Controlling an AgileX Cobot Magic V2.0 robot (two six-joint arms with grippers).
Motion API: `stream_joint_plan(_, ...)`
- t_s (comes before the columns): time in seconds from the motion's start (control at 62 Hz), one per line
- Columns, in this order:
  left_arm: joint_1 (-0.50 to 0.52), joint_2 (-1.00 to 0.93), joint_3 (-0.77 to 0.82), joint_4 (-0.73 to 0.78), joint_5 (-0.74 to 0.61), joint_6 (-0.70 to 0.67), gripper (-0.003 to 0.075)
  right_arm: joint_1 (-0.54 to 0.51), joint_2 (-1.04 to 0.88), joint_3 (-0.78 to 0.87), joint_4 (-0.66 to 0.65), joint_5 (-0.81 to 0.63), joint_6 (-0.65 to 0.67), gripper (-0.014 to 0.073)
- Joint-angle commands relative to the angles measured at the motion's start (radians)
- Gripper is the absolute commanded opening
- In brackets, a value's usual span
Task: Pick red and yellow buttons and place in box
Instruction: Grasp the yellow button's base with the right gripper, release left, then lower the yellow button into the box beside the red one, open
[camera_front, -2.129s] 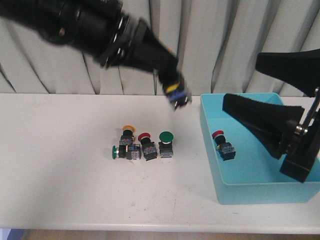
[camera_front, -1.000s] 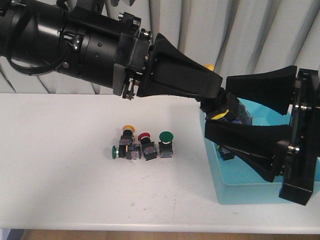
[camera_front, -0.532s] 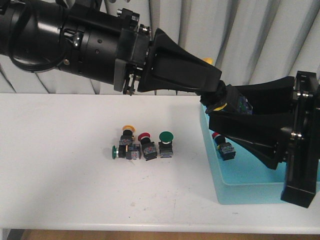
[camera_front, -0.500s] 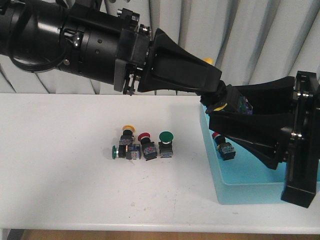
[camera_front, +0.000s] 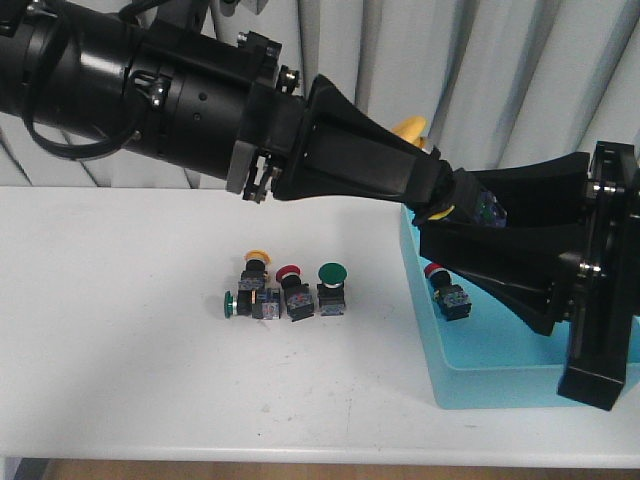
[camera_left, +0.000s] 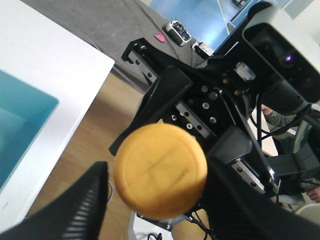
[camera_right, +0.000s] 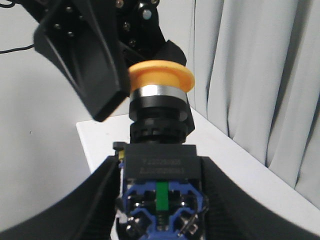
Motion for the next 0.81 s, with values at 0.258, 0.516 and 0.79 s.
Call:
stream_joint_plan(0.258,-0.005,-0.038,-0.025,-0.061,0.013,-0.007,0.0516,-0.003,-0.004,-0.033,0.122,-0.377,-0.03,-0.001)
stream_joint_plan(0.516,-0.005,-0.038,-0.025,0.147,0.041,-0.014,0.0468,-0.003,0.143,-0.031,0.053,-0.791,-0.033,-0.001)
stream_joint_plan(0.79,-0.005,-0.038,-0.025,0.322,0.048,-0.041,0.0368,-0.034,0.545,-0.058,0.058,-0.92,-0.033,-0.001)
